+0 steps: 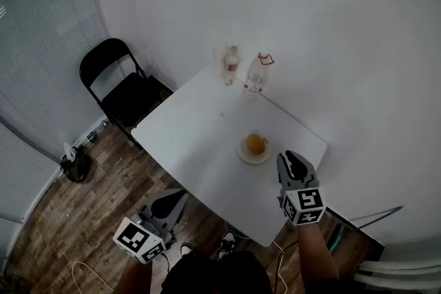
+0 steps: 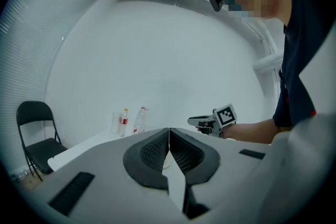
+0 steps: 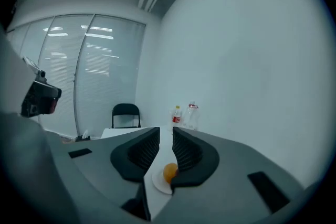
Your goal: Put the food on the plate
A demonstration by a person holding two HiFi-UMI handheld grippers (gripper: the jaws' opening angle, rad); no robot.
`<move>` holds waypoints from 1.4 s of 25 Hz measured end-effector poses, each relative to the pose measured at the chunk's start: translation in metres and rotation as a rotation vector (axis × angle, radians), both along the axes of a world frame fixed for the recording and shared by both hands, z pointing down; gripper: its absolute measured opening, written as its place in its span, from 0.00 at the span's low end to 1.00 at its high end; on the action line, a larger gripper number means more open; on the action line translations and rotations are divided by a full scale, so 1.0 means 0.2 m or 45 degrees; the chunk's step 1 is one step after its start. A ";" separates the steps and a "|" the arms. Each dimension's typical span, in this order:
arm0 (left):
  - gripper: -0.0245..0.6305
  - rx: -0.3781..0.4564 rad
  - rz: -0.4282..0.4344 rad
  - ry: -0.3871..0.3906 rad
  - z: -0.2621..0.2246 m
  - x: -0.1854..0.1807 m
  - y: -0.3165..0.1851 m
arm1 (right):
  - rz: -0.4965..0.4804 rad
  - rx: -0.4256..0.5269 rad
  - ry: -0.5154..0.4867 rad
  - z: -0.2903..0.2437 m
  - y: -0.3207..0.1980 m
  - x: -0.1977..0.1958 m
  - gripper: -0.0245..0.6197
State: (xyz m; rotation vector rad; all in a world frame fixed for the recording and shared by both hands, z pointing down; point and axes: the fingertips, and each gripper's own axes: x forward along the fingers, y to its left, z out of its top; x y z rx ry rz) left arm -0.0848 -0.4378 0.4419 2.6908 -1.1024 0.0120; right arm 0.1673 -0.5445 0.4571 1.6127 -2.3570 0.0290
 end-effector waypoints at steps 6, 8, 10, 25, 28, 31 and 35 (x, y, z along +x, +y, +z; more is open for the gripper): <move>0.07 0.103 0.110 0.027 -0.16 0.08 0.09 | -0.001 0.195 0.083 -0.30 0.39 -0.12 0.11; 0.07 0.144 0.133 0.026 -0.22 0.09 0.13 | -0.017 0.246 0.077 -0.38 0.52 -0.18 0.10; 0.07 0.196 0.142 0.015 -0.29 0.09 0.18 | -0.028 0.292 0.036 -0.46 0.63 -0.22 0.10; 0.07 0.398 0.178 -0.032 -0.54 0.12 0.38 | -0.155 0.320 0.103 -0.59 0.88 -0.42 0.09; 0.07 0.396 0.184 -0.037 -0.52 0.13 0.38 | -0.174 0.327 0.073 -0.61 0.90 -0.45 0.09; 0.07 0.384 0.178 -0.044 -0.52 0.13 0.38 | -0.178 0.335 0.059 -0.63 0.90 -0.45 0.09; 0.07 0.387 0.166 -0.041 -0.52 0.13 0.37 | -0.180 0.349 0.055 -0.66 0.90 -0.44 0.09</move>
